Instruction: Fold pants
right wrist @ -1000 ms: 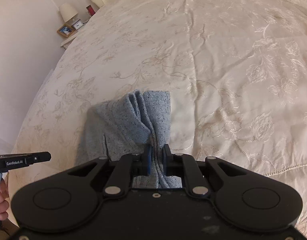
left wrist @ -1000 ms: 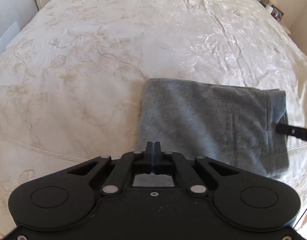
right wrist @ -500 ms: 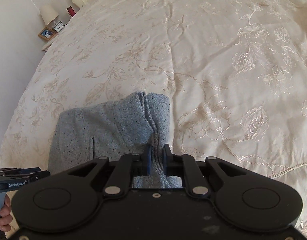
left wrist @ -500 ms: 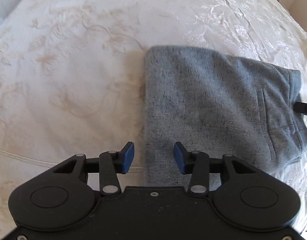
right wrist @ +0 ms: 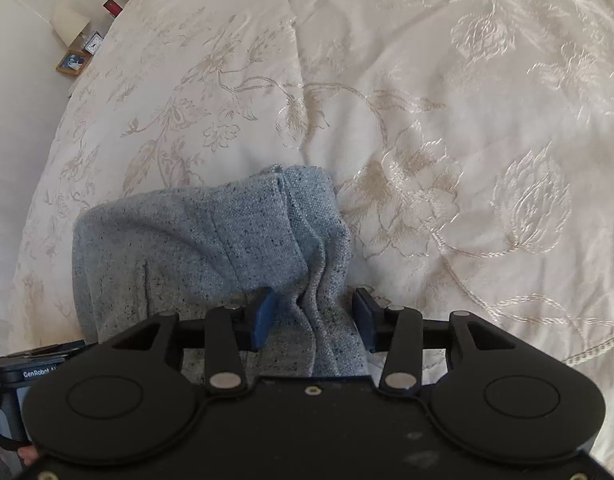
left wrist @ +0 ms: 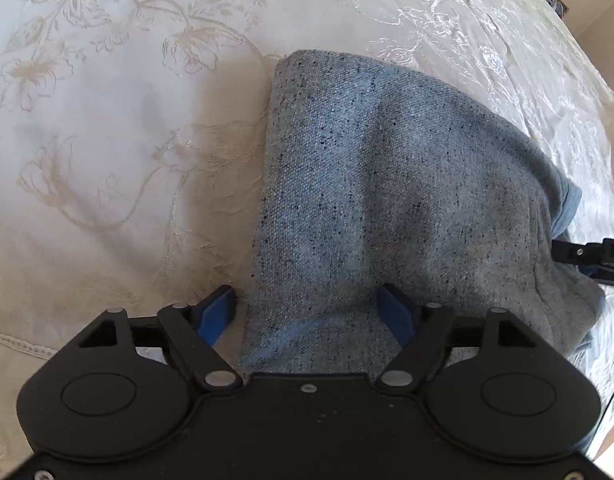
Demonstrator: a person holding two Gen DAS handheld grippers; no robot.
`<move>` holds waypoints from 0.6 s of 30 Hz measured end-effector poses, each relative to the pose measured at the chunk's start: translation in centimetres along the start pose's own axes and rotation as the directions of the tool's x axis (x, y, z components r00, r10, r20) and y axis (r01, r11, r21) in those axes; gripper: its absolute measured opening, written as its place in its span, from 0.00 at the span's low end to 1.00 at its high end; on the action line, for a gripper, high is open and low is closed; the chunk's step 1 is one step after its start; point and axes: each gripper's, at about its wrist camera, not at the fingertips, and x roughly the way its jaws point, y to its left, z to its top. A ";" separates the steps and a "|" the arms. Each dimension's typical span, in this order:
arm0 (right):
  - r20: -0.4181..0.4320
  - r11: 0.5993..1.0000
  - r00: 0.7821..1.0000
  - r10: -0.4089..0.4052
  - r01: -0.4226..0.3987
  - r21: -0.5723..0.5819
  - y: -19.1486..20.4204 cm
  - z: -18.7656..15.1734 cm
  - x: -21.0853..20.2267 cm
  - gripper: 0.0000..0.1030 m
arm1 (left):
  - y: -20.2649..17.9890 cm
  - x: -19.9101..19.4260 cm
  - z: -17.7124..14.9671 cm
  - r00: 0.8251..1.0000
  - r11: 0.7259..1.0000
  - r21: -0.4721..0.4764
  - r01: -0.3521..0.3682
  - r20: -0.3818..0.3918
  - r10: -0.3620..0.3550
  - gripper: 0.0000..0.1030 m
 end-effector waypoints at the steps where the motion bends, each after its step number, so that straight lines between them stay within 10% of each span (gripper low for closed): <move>1: -0.006 1.000 1.000 0.016 -0.015 0.022 -0.3 0.1 0.4 0.47 | 0.3 0.0 0.1 1.000 1.000 -0.018 0.011 -0.005 -0.011 0.76; 6: 0.007 0.993 0.995 0.103 -0.103 0.053 -1.3 -0.2 0.3 0.23 | 0.5 -1.5 0.2 0.998 0.996 -0.056 0.062 0.000 -0.062 0.16; 18: 0.122 0.991 0.989 0.087 -0.073 -0.115 6.5 -1.4 -8.0 0.16 | -1.2 -10.4 -1.0 0.982 0.999 -0.019 -0.052 0.183 0.054 0.09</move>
